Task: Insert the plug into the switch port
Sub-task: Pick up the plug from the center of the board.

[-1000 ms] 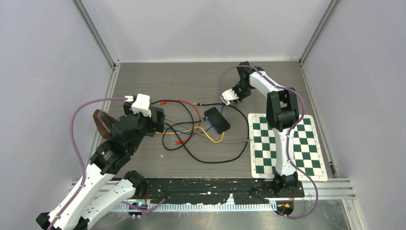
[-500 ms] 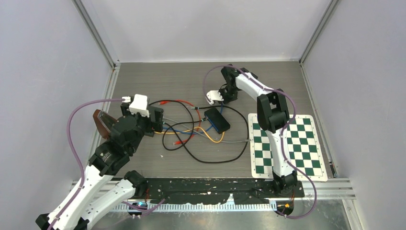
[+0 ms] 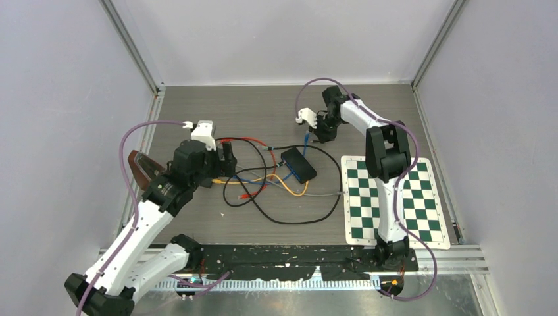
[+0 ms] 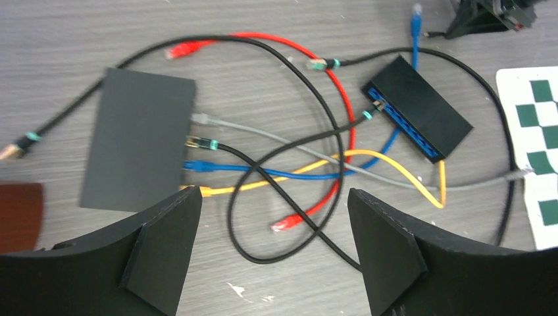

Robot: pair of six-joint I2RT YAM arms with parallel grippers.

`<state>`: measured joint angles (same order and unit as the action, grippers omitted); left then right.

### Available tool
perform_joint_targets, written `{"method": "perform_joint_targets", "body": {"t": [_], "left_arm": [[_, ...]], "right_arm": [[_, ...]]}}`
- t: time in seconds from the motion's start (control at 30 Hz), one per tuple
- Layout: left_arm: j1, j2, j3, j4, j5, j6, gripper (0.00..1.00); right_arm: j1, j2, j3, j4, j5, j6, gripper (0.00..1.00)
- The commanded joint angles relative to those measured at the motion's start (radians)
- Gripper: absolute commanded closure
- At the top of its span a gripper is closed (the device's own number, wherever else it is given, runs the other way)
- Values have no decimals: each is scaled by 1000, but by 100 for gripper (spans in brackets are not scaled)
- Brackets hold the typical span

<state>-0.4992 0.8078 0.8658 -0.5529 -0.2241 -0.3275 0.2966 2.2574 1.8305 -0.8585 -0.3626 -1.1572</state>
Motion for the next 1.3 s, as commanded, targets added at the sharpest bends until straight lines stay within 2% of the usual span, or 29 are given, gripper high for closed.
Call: {"method": "perform_joint_targets", "body": {"t": [0.0, 0.27, 0.47, 0.67, 0.87, 0.93, 1.07, 1.27], "left_arm": [[16, 64, 54, 39, 208, -100, 15], [10, 268, 22, 268, 383, -223, 18], [-28, 522, 66, 458, 365, -240, 17], [-31, 758, 206, 463, 379, -252, 22], [-30, 855, 243, 463, 366, -253, 22], [-30, 880, 250, 467, 377, -258, 22], [-30, 906, 250, 496, 383, -269, 22], [-29, 899, 282, 460, 355, -258, 22]], "right_arm": [[-23, -106, -41, 71, -3, 177, 95], [-46, -208, -150, 218, -3, 432, 95], [-35, -305, -295, 338, 117, 675, 95], [-22, -473, -510, 469, 123, 913, 95], [31, -580, -754, 632, 142, 995, 95], [43, -613, -792, 689, 146, 1012, 95], [46, -676, -773, 696, 185, 1045, 95], [53, -797, -681, 576, 188, 1094, 95]]}}
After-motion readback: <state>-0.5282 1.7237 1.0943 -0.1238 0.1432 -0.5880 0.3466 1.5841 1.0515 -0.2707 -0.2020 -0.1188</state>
